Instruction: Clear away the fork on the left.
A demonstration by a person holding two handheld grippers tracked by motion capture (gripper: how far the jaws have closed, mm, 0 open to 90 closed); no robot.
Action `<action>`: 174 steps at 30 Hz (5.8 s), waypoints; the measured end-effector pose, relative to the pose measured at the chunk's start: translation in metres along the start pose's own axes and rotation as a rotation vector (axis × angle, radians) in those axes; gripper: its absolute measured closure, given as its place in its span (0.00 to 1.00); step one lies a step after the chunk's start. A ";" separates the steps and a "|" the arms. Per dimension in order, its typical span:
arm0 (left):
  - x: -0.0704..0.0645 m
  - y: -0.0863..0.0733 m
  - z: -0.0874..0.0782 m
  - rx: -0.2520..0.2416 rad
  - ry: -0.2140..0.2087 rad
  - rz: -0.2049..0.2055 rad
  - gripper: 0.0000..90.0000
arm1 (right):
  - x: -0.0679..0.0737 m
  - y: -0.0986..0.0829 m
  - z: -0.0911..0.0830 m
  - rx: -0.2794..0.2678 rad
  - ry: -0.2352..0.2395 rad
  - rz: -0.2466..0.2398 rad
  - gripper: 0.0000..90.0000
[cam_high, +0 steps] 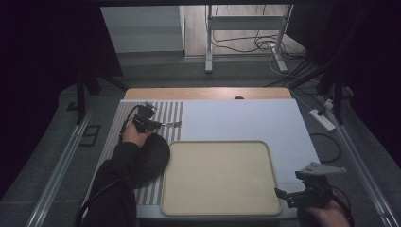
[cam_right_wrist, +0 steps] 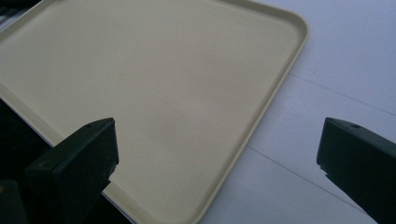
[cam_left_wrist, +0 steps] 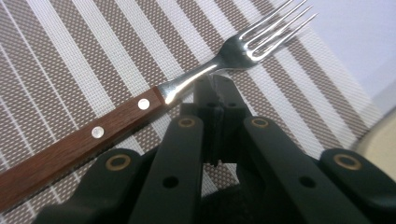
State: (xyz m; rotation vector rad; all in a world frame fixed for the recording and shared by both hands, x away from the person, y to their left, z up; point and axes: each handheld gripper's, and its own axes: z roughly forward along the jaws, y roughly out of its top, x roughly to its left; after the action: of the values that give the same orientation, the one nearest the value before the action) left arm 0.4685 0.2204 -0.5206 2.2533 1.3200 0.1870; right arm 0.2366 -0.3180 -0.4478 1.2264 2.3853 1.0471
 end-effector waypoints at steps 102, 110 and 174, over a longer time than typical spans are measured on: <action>0.040 0.009 -0.044 -0.012 0.120 0.138 0.87 | 0.001 0.000 -0.001 -0.002 0.006 -0.009 0.00; 0.029 -0.005 -0.048 -0.040 0.057 0.076 0.87 | 0.001 0.000 -0.001 -0.004 0.005 -0.011 0.00; -0.102 -0.119 -0.099 -0.043 -0.098 -0.005 0.86 | 0.006 -0.001 0.000 0.030 -0.009 -0.068 0.00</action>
State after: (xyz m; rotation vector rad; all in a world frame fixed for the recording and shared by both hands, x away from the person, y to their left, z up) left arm 0.2873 0.2168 -0.4808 2.1947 1.2586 0.1000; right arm 0.2320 -0.3136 -0.4479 1.1483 2.4267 0.9863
